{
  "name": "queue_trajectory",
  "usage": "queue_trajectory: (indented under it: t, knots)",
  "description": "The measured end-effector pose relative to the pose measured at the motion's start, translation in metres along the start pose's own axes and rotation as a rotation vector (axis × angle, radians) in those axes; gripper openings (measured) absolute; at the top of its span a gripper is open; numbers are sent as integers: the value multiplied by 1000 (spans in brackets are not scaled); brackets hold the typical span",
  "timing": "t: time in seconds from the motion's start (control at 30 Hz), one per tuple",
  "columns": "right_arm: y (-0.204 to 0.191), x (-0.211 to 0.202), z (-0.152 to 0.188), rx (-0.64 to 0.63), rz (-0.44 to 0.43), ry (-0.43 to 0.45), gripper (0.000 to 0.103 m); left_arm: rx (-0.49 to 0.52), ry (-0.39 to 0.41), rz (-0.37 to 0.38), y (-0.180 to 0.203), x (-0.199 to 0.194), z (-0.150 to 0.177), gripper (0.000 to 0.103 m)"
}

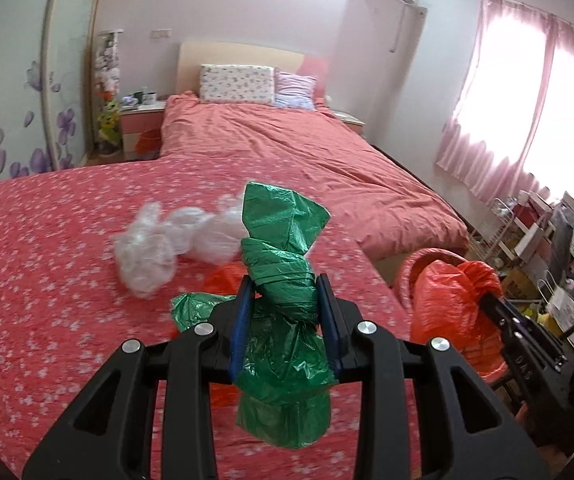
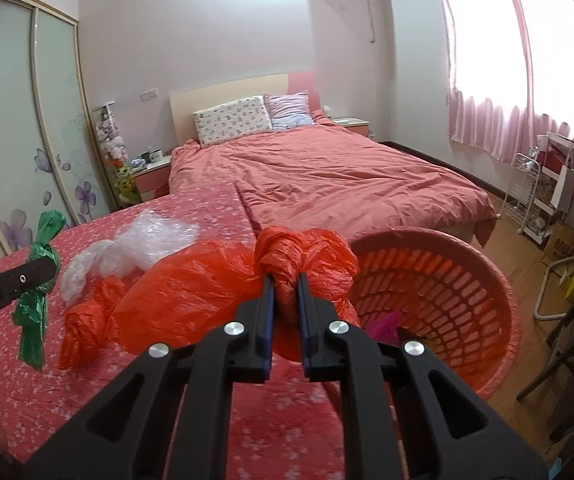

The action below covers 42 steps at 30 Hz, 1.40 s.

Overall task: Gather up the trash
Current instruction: 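Carry both bags over the orange basket and open both tools to release them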

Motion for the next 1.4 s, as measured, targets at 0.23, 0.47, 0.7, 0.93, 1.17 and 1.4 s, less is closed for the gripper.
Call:
queue_trajectory:
  t: [0.23,0.47,0.7,0.93,1.17,1.4]
  knots:
    - [28,1,7,35,51,-1,12,34,-18,49,32,14,4,32]
    - [56,4,9,71,95,1,12,66,-38,104,67,29,11,32]
    - [82,10,12,104,130,-2,12,103,-59,154,98,41,18,32]
    - [106,18,14,134,159,-8,12,145,-88,203,127,55,25,32]
    - [123,26,15,161,189,-9,12,168,-117,235,147,70,30,32]
    - [141,36,15,188,223,-16,12,171,-144,264,165,85,30,32]
Point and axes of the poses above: each gripper's, at about its wrist camera, not at the fingertips, and x roughly the way its jaws point, y to its right, z to its underside, the point moved 2 cm from there along x, roughly the way its jaws point, and after that the axes turned 4 degrees about -x, right-handed, at the moved point
